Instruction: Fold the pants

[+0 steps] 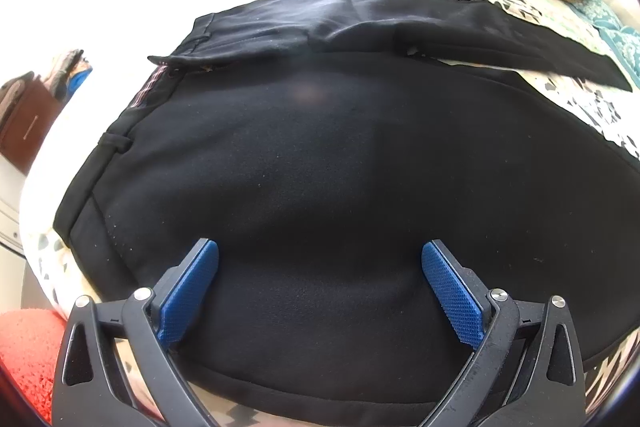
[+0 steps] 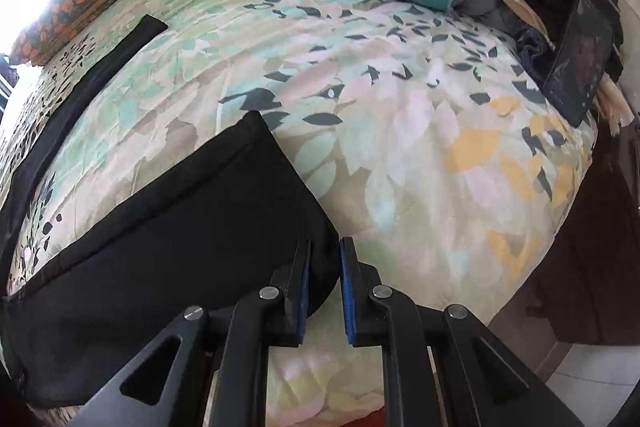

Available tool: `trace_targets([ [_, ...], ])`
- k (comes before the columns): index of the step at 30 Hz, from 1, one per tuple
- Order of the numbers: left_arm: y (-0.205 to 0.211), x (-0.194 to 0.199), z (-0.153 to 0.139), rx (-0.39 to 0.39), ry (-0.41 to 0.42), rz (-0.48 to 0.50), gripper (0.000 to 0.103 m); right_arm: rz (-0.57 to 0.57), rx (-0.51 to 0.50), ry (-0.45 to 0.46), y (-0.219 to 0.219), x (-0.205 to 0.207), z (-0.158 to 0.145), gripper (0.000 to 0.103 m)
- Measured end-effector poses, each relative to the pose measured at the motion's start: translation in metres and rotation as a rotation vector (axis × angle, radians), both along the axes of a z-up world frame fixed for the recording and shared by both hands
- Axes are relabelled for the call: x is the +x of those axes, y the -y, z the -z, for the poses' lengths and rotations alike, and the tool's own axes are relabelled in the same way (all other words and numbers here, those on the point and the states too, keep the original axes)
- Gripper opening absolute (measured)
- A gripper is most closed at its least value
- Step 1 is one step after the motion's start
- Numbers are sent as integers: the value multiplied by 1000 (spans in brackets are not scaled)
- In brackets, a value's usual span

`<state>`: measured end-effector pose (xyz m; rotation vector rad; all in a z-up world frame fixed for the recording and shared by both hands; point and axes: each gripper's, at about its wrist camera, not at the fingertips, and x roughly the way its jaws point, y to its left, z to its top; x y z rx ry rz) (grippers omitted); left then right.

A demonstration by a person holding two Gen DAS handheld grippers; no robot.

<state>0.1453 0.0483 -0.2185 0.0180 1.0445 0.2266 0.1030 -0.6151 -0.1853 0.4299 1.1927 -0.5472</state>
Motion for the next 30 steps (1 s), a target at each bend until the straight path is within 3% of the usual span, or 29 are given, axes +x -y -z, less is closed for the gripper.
trace_targets([
  [2, -1, 0, 0, -5, -2, 6, 103, -7, -19, 6, -2, 0, -3, 21],
  [3, -1, 0, 0, -7, -3, 8, 103, -2, -39, 13, -2, -2, -7, 35],
  [4, -1, 0, 0, -7, -3, 9, 103, 9, -63, 29, -3, -5, -12, 62],
  [6, -1, 0, 0, -6, -2, 7, 103, 40, -160, 79, -9, -14, -31, 89],
  [9, -1, 1, 0, -6, -6, -2, 103, 4, -234, 151, -35, -17, -57, 92],
  [13, 0, 3, -1, -7, -14, -12, 102, -143, -177, 228, -108, -5, -66, 101],
  [17, 5, 1, -7, -32, -17, 16, 101, -351, -99, 263, -209, 19, -54, 101],
  [21, 22, -4, -9, 5, -10, 111, 101, -561, -51, 213, -294, 39, -19, 101],
  [25, 26, -5, -4, 12, -29, 142, 101, -625, -59, 35, -321, 39, 40, 103],
  [27, 21, -1, -3, -24, -40, 133, 102, -607, -55, 117, -316, 28, 44, 103],
  [30, 22, 1, -3, -35, -43, 120, 102, -611, -65, 109, -316, 27, 45, 103],
])
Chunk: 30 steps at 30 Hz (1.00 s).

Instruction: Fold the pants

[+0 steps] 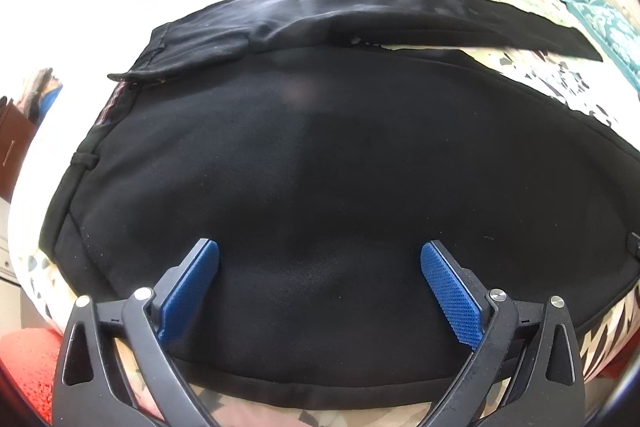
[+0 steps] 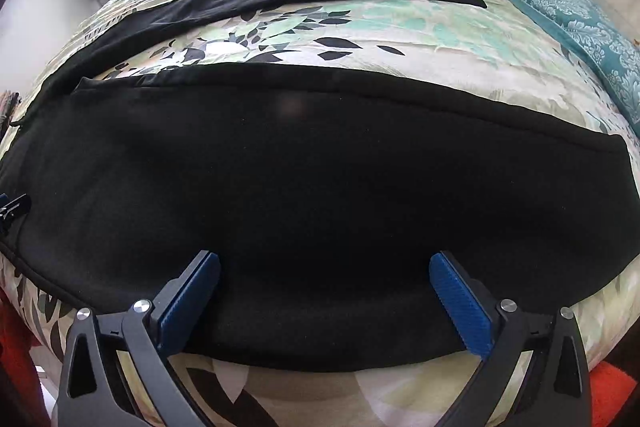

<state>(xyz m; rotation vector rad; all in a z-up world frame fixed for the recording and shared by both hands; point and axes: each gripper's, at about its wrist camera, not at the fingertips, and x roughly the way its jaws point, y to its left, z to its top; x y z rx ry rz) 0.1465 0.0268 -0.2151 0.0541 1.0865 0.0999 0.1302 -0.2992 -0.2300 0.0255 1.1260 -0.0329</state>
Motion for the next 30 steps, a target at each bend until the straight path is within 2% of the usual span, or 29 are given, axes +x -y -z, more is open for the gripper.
trace_targets([
  [6, 0, 27, -18, -85, 4, -14, 101, 7, -1, 41, 1, -4, -3, 103],
  [10, 0, 82, -45, -92, 68, -27, 101, 12, -3, 51, 1, -5, -3, 103],
  [13, 2, 134, -57, -36, 127, -28, 101, 13, -7, 51, 0, -5, -3, 103],
  [15, 0, 168, -47, 35, 118, -42, 101, 10, -5, 44, 1, -3, -3, 103],
  [18, -9, 201, -5, 111, -10, -76, 102, 9, -5, 29, 0, -2, -2, 103],
  [19, -12, 203, 7, 98, -40, -73, 102, 9, -5, 19, 0, -1, -2, 103],
  [20, -14, 201, 9, 85, -27, -67, 102, 7, -4, 3, 1, 1, -3, 103],
  [22, -15, 197, -1, 75, -25, -46, 101, -5, -5, -53, 1, 6, -8, 103],
  [23, -17, 198, -10, 46, -24, -44, 101, 5, -18, -37, 3, 6, -17, 102],
  [25, -25, 203, -30, -35, 20, -52, 101, 16, -3, 79, 13, 7, -42, 102],
  [26, -29, 207, -35, -48, 39, -66, 101, 16, 15, 117, 20, 14, -54, 103],
  [28, -35, 222, -35, -42, 57, -94, 101, 18, 45, 156, 40, 41, -71, 103],
  [30, -42, 238, -17, -9, 38, -125, 101, 36, 68, 167, 70, 82, -81, 103],
])
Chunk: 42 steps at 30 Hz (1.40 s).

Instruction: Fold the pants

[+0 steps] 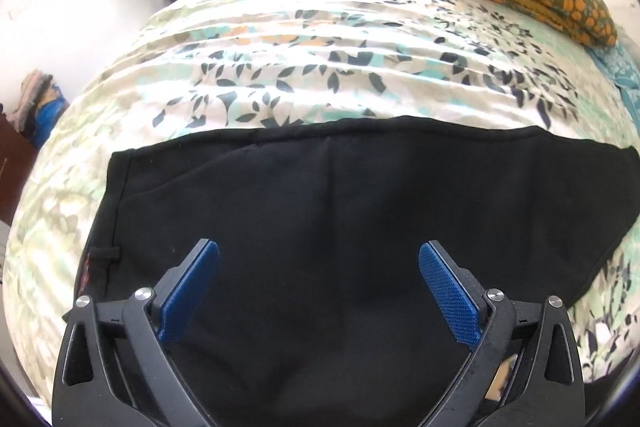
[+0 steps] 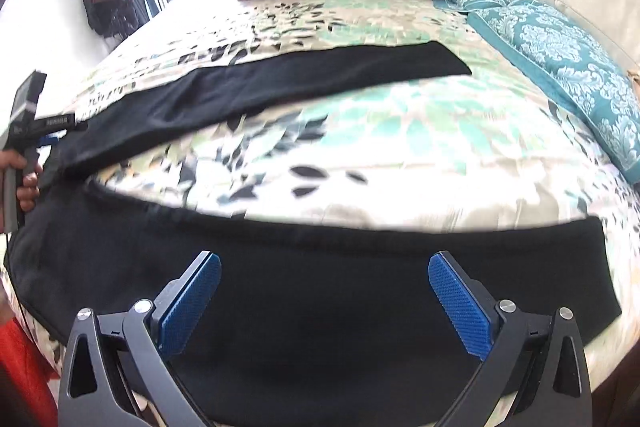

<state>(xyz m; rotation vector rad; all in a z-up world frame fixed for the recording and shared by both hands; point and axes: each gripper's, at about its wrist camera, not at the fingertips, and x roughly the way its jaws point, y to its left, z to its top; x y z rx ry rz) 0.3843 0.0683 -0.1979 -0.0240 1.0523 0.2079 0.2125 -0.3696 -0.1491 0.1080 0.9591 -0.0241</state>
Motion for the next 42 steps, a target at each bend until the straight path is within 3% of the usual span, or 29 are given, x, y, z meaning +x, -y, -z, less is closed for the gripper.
trace_targets([
  [2, -10, 10, 34, 18, -75, -27, 103, 39, 62, 7, 41, 52, -7, 103],
  [3, -13, 6, 44, -6, -55, -21, 103, 47, 108, 22, 64, 79, -9, 103],
  [4, -14, -3, 43, -10, 21, -14, 103, 55, 145, 24, 85, 111, -9, 103],
  [6, -9, -10, 43, 26, 56, -6, 102, 80, 173, -30, 125, 171, -3, 103],
  [9, -6, -13, 45, 44, 81, -6, 102, 88, 85, -132, 168, 255, 18, 103],
  [11, -5, -13, 46, 54, 97, -5, 102, 112, -13, -141, 183, 296, 26, 102],
  [15, -4, -15, 50, 71, 131, -7, 102, 142, -44, -127, 198, 357, 43, 100],
  [17, -3, -14, 52, 77, 142, -8, 102, 153, -67, -155, 200, 380, 57, 81],
  [18, -4, -14, 52, 78, 145, -8, 102, 156, -70, -170, 201, 389, 64, 66],
  [20, -4, -14, 53, 79, 152, -8, 102, 174, -45, -203, 206, 400, 79, 63],
  [21, -4, -14, 53, 80, 155, -7, 102, 172, 2, -213, 208, 402, 84, 53],
  [22, -4, -15, 54, 78, 158, -7, 102, 161, 42, -213, 208, 402, 86, 27],
  [23, -4, -15, 54, 76, 160, -7, 102, 155, 16, -198, 204, 398, 82, 20],
  [25, -4, -15, 55, 76, 161, -7, 102, 102, -2, -140, 192, 382, 63, 10],
  [30, -4, -15, 55, 81, 158, -7, 102, -60, 50, 2, 150, 267, -15, 9],
  [35, 1, -13, 53, 110, 142, -7, 102, -143, 90, 54, 100, 61, -62, 9],
  [37, 3, -13, 51, 123, 127, -10, 102, -85, 118, 46, 87, -32, -62, 9],
  [39, 2, -10, 46, 112, 72, -14, 102, 17, 88, -31, 79, -110, -43, 10],
  [41, -2, -12, 38, 47, -32, -18, 101, 164, 85, -118, 83, -170, -19, 29],
  [42, -4, -21, 31, 6, -51, -26, 101, 251, 98, -133, 89, -194, -15, 59],
])
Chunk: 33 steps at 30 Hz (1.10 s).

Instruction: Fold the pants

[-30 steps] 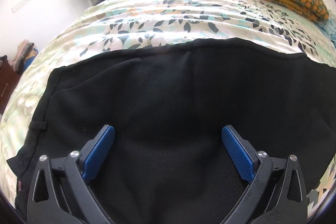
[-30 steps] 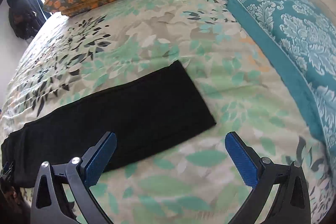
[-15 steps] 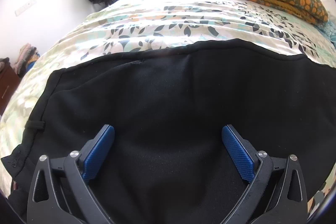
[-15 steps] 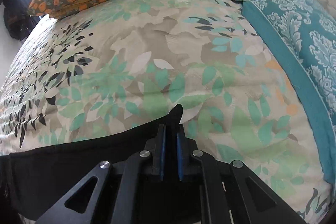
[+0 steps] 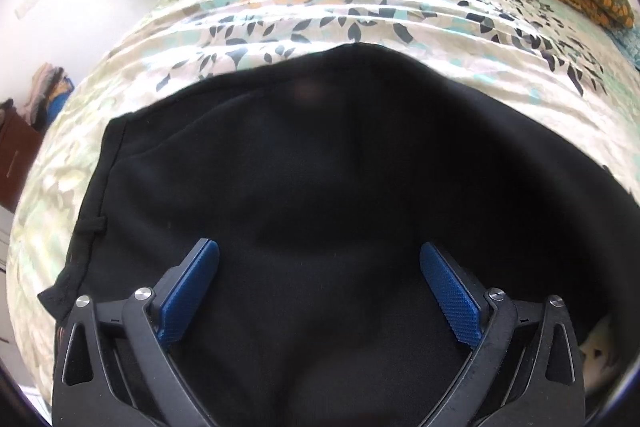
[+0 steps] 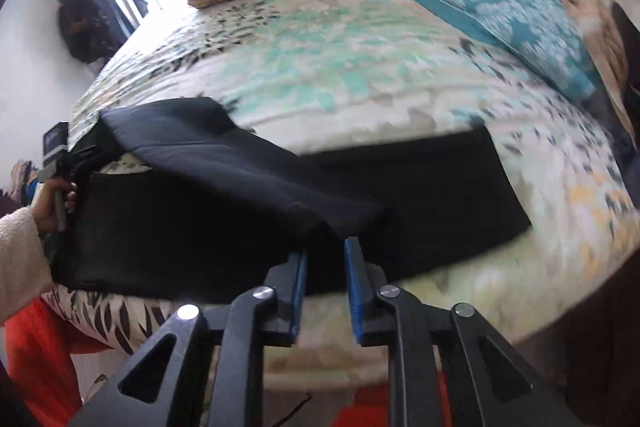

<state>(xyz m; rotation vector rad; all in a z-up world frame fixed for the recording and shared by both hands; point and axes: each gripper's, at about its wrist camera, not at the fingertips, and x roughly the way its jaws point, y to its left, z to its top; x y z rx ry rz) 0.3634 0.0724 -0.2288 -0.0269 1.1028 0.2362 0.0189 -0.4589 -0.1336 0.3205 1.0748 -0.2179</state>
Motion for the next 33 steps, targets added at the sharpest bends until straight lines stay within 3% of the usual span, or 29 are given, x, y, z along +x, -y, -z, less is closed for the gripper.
trace_targets([
  [1, -3, -13, -8, -33, 7, -9, 101, 68, 7, 34, 7, -20, -8, 76],
  [2, -4, -29, -16, -56, 24, -11, 101, 114, -8, 109, 12, -34, -21, 78],
  [4, -3, -65, -30, -92, 40, 9, 101, 180, -74, 218, 13, -49, -45, 103],
  [6, 2, -105, -37, -122, 30, 40, 101, 175, -65, 247, 8, -42, -51, 103],
  [8, 12, -144, -43, -139, 25, 71, 101, 129, 20, 240, -8, -26, -45, 103],
  [12, 42, -211, -54, -139, 61, 136, 101, -71, 132, 230, -80, 10, -28, 103],
  [17, 54, -231, -38, -60, 78, 153, 101, -419, 125, 131, -189, 58, 15, 103],
  [20, 44, -236, -27, -17, 98, 140, 101, -512, 95, 126, -225, 74, 41, 103],
  [23, 35, -230, -4, -35, 14, 159, 102, -501, 95, 12, -234, 88, 86, 103],
  [24, 33, -230, -4, -40, 31, 158, 102, -513, 59, 43, -237, 85, 90, 103],
  [27, 35, -228, -5, -17, 31, 157, 102, -530, -28, 67, -245, 78, 92, 103],
  [33, 38, -227, -3, -2, 28, 151, 103, -508, -38, 45, -244, 77, 95, 103],
])
